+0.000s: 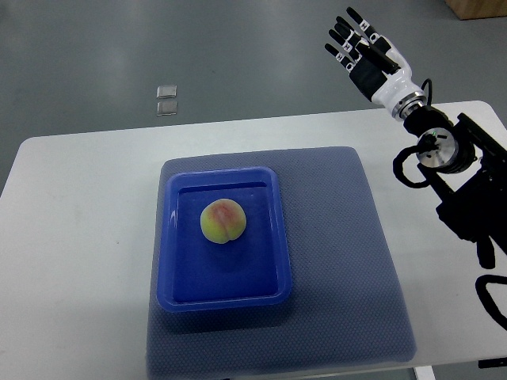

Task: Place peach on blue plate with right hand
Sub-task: 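Open the right hand to release the peach and raise it away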

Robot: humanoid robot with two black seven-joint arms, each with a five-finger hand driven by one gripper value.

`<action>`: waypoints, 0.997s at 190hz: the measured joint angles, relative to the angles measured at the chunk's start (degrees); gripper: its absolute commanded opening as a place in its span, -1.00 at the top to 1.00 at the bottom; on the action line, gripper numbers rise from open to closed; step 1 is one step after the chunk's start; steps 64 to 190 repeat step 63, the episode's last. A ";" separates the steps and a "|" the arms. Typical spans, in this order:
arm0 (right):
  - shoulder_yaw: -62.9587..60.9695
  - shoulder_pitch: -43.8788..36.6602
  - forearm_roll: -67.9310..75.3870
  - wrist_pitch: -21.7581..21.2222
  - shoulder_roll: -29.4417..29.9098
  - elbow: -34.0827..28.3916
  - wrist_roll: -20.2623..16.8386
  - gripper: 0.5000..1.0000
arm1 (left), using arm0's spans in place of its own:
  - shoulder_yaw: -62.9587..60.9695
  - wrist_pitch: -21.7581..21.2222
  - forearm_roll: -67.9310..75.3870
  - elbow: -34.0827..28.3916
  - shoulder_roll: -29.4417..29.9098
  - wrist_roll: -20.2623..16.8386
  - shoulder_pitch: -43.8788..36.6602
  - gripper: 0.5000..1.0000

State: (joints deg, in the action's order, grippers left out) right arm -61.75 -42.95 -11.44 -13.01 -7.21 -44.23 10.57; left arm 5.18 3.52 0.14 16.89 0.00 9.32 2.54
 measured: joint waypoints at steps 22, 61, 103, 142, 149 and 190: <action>-0.12 2.83 2.40 0.07 2.38 0.40 3.58 -0.73 | 0.00 0.00 0.06 0.21 0.00 0.36 0.00 -1.00; -0.17 4.04 3.05 -0.37 3.76 2.62 5.95 -0.73 | 0.04 0.00 0.08 0.27 0.00 1.45 0.01 -1.00; -0.17 4.04 3.05 -0.39 3.82 2.73 5.96 -0.73 | 0.05 0.00 0.08 0.28 0.00 1.46 0.01 -1.00; -0.17 4.04 3.05 -0.39 3.82 2.73 5.96 -0.73 | 0.05 0.00 0.08 0.28 0.00 1.46 0.01 -1.00; -0.17 4.04 3.05 -0.39 3.82 2.73 5.96 -0.73 | 0.05 0.00 0.08 0.28 0.00 1.46 0.01 -1.00; -0.17 4.04 3.05 -0.39 3.82 2.73 5.96 -0.73 | 0.05 0.00 0.08 0.28 0.00 1.46 0.01 -1.00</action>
